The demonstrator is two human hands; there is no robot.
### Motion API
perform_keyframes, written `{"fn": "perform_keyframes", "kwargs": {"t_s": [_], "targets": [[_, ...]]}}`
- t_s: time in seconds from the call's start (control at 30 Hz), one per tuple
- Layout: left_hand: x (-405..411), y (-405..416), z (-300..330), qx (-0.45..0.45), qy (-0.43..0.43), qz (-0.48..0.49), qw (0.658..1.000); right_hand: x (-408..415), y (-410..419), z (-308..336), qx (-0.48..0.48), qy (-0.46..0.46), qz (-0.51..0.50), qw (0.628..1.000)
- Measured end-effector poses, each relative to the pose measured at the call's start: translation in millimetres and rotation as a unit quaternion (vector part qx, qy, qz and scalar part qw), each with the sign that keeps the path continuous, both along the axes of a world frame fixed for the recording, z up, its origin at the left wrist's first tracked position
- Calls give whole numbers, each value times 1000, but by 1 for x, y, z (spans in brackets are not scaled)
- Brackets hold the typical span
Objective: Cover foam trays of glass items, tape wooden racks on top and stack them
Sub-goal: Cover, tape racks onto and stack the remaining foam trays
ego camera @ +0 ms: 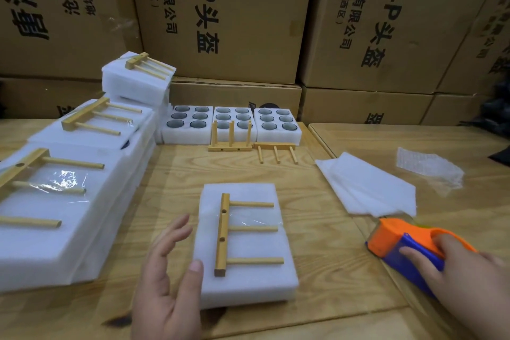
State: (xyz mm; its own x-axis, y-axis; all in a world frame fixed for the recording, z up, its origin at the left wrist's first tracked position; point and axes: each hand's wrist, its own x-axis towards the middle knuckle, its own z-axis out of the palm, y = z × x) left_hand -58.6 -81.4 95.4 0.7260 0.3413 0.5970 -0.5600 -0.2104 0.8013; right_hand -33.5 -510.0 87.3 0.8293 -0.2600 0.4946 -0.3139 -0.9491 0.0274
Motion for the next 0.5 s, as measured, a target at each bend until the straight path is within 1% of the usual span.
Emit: {"fn": "perform_keyframes", "kwargs": {"t_s": [0.1,0.2,0.27,0.3,0.33,0.4,0.43,0.47,0.5], "targets": [[3,2,-11,-46,36,-11,998,-3,-10,-3,21,22,34,999],[3,2,-23,-76,96,-20,992,-8,-8,5,94,13,32,995],[3,1,-24,-105,149,-30,983,-9,6,16,103,-54,7,993],[4,0,-21,-124,177,-40,975,-9,18,22,118,-96,16,988],[4,-2,-18,-145,205,-52,967,-9,32,26,146,-134,47,979],[3,-3,-6,-187,261,-84,943,-9,71,35,235,-168,126,949],[1,-4,0,-199,285,-101,932,-8,93,38,310,-159,154,924],[-2,-4,6,-196,305,-112,925,-7,115,37,405,-133,172,888],[-3,-4,11,-189,322,-113,921,-6,137,34,500,-90,178,843]]}}
